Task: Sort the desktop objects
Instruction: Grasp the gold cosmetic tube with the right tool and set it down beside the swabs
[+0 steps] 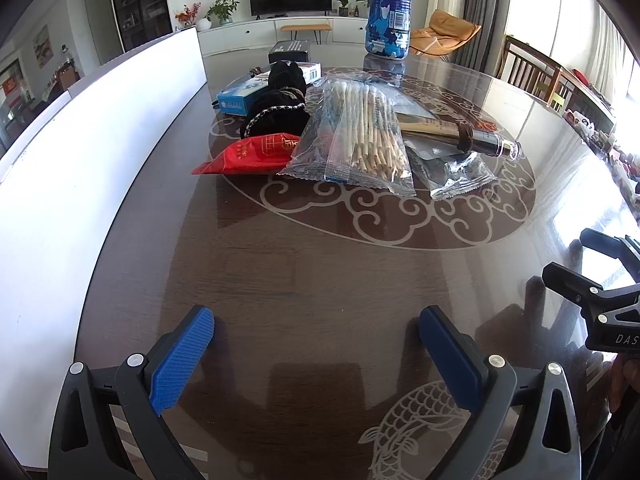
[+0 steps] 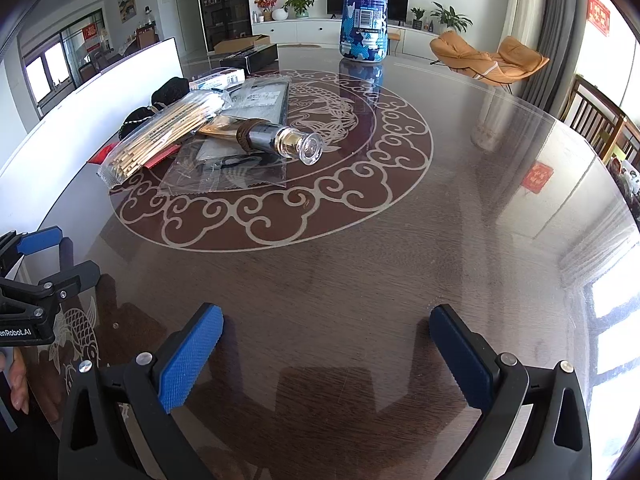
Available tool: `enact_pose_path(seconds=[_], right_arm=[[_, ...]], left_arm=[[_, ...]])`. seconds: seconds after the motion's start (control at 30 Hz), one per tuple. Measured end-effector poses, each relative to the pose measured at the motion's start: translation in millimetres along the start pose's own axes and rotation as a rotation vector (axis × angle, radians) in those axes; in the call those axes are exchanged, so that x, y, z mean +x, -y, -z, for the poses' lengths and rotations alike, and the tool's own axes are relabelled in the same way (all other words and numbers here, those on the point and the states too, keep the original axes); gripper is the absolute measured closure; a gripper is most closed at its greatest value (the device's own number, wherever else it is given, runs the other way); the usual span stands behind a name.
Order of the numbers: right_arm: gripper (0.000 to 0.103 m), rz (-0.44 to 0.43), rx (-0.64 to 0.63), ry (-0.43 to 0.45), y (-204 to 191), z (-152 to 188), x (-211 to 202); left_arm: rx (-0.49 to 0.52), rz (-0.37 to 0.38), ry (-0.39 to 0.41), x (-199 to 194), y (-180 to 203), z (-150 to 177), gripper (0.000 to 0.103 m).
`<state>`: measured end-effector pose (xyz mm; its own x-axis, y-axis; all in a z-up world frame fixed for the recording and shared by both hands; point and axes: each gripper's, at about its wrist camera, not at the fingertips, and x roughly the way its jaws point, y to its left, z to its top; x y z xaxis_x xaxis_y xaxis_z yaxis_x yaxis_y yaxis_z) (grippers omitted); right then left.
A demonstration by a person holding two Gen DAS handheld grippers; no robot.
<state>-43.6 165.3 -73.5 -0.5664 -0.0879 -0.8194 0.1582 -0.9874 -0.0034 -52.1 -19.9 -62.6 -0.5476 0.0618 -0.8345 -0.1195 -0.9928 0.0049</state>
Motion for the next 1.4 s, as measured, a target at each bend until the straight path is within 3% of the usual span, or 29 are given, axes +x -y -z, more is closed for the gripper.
enact_pose_path(seconds=[0.1, 0.27, 0.4, 0.43, 0.5, 0.6, 0.67, 0.77, 0.93, 1.1, 1.4], right_arm=[[0.000, -0.016, -0.044, 0.059, -2.0, -8.6, -10.4], [0.000, 0.009, -0.234, 0.132, -19.5, -62.5, -13.3], [0.003, -0.068, -0.377, 0.088, -37.4, -102.9, 12.8], [0.006, -0.085, -0.407, 0.063, -41.8, -108.8, 20.7], [0.024, -0.101, -0.451, 0.005, -49.5, -116.9, 37.4], [0.032, -0.110, -0.463, -0.077, -53.6, -121.7, 61.3], [0.037, -0.141, -0.436, -0.082, -50.6, -123.9, 64.6], [0.068, -0.201, -0.395, -0.101, -46.1, -123.6, 63.1], [0.072, -0.178, -0.408, -0.092, -47.0, -107.8, 49.0], [0.072, -0.183, -0.348, -0.069, -26.5, -71.3, 16.4], [0.072, -0.015, -0.301, -0.031, 23.4, 13.8, -27.7]], left_arm=[[-0.007, -0.004, -0.006, 0.7, -4.6, -0.1, 0.000], [-0.011, -0.006, -0.006, 1.3, -7.7, -0.3, 0.000], [-0.010, -0.006, -0.003, 1.7, -8.0, 0.0, 0.000], [-0.010, -0.006, -0.002, 1.6, -8.0, 0.1, 0.000], [-0.009, -0.005, -0.001, 1.5, -7.9, 0.2, 0.000], [-0.007, -0.004, -0.003, 1.8, -8.2, 0.5, 0.000], [-0.007, -0.004, -0.004, 1.4, -8.2, 0.5, 0.000], [-0.008, -0.004, -0.007, 1.4, -7.8, 0.4, 0.000], [-0.010, -0.006, -0.004, 1.5, -7.6, 0.1, 0.000], [-0.008, -0.003, -0.002, 1.2, -8.3, 0.7, 0.000], [-0.017, -0.010, 0.002, 1.8, -9.0, 1.3, 0.000]])
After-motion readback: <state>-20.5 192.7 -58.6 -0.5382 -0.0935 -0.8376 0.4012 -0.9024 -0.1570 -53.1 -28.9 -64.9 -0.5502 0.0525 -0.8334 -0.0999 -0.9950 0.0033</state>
